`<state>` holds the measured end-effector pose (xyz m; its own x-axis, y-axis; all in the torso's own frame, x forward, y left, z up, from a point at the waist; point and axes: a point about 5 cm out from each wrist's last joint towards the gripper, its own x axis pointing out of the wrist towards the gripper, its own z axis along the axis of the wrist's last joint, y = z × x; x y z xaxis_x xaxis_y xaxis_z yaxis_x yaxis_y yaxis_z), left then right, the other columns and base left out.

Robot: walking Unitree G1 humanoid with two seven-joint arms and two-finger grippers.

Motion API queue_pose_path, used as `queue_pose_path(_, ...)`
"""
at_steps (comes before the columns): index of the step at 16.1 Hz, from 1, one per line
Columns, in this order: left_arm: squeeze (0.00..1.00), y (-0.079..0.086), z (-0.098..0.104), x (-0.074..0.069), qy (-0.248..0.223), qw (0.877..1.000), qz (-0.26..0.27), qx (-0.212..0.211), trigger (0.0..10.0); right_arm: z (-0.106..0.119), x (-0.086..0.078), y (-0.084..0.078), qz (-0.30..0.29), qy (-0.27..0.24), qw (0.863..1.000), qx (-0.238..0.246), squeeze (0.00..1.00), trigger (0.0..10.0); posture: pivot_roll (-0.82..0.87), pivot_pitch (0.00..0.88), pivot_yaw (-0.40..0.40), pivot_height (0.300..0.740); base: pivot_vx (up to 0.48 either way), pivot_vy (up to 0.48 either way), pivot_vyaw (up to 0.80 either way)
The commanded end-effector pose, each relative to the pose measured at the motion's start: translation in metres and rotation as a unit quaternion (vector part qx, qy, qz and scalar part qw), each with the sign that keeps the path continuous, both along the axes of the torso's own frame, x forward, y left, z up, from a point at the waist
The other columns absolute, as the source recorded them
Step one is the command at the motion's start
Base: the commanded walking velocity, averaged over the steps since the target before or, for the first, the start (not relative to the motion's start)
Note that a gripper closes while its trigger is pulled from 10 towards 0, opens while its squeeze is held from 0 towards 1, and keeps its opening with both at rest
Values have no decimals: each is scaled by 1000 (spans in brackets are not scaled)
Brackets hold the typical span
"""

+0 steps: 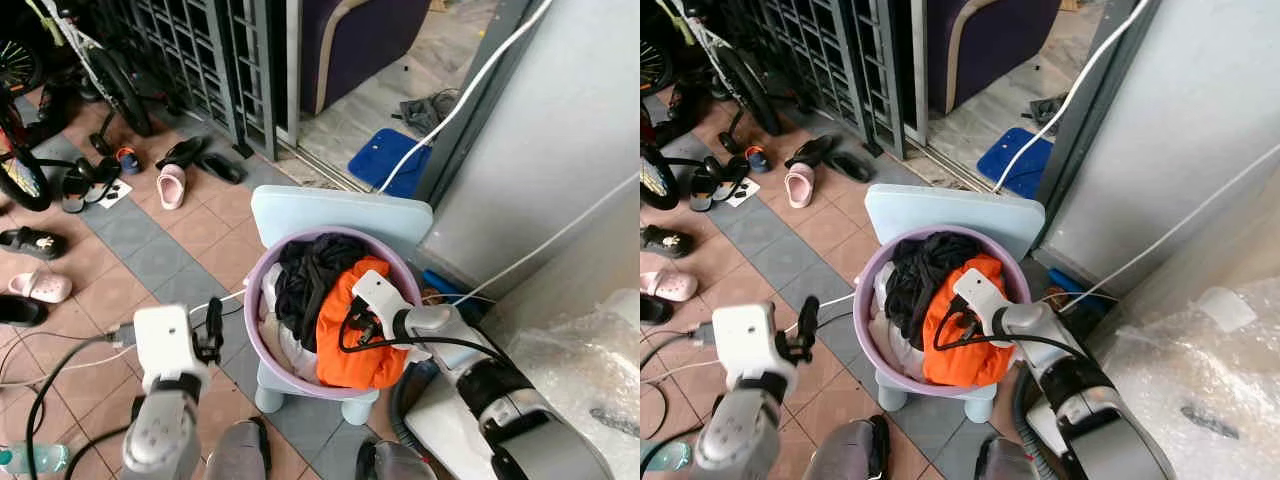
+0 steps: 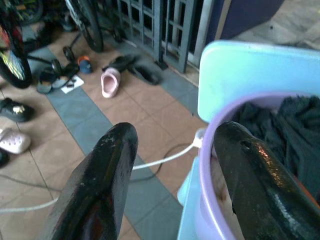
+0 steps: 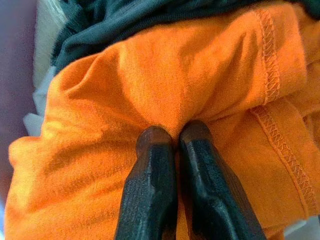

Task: Clothes washing

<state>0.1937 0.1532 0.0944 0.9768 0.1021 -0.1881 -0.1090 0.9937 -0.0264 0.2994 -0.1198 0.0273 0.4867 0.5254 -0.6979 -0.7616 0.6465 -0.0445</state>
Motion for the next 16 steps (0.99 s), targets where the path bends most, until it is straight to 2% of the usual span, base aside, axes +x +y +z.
queue_pose_path(1, 0, 4, -5, 1, 6, 1000, 8, 8, 10000, 4, -2, -1, 3, -6, 1000, 20, 0, 0, 58, 75, -34, 740, 0, 0, 0)
queue_pose_path(4, 0, 1, -10, 21, 13, 999, 4, 40, 10000, 16, 5, 3, -18, -42, 998, 46, 0, 0, 40, 26, -19, 740, 0, 0, 0)
queue_pose_path(5, 0, -2, -8, 29, 3, 999, -9, 41, 10000, 29, 9, 3, -56, -69, 993, 75, 0, 0, 21, 2, -25, 740, 0, 0, 0)
queue_pose_path(7, 0, -1, -5, 36, -9, 999, -18, 42, 10000, 44, 10, 1, -113, -102, 982, 112, 0, 0, 0, 0, -18, 740, 0, 0, 0)
queue_pose_path(8, 0, 3, -7, 39, -8, 999, -17, 42, 10000, 56, 6, 1, -151, -145, 968, 141, 0, 0, -8, 0, 12, 740, 0, 0, 0)
queue_pose_path(9, 0, 4, -9, 41, -6, 999, -18, 42, 10000, 58, 2, -2, -193, -158, 955, 162, 0, 0, -15, 0, 34, 740, 0, 0, 0)
queue_pose_path(10, 0, 1, -10, 46, -9, 999, -30, 43, 10000, 63, -6, -5, -233, -203, 932, 189, 0, 0, -29, 0, 69, 740, 0, 0, 0)
queue_pose_path(11, 0, 0, -10, 49, -10, 998, -36, 42, 10000, 65, -10, -4, -236, -223, 926, 193, 0, 0, -34, 0, 74, 740, 0, 0, 0)
queue_pose_path(13, 0, -5, -5, 64, -29, 997, -50, 47, 10000, 92, -16, -7, -241, -334, 885, 218, 0, 0, -55, 0, 95, 740, 0, 0, 0)
queue_pose_path(15, 0, -5, 5, 78, -49, 996, -49, 50, 10000, 104, -11, -5, -249, -343, 875, 235, 0, 0, -60, 0, 102, 740, 0, 0, 0)
queue_pose_path(16, 0, -4, 8, 80, -54, 996, -48, 49, 10000, 106, -11, -6, -256, -346, 874, 224, 0, 7529, -60, 0, 100, 740, 0, 0, 0)
